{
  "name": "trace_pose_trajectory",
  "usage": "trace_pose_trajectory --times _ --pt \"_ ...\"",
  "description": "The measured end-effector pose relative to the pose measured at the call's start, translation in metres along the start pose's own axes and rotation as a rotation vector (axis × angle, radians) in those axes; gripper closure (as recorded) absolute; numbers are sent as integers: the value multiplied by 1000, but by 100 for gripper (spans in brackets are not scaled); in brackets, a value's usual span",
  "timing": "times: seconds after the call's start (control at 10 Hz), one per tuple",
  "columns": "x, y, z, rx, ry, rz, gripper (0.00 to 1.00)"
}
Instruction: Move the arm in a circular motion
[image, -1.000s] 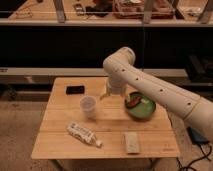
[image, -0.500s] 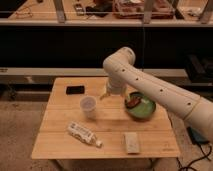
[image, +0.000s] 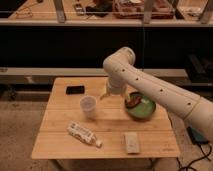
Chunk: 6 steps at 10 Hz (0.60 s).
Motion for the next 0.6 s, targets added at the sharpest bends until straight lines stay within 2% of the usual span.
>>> trace_pose_trajectory --times 0.5,0.6 --pt "1 0 0 2 1 0 20" --pt "4 -1 1 11 1 4 20"
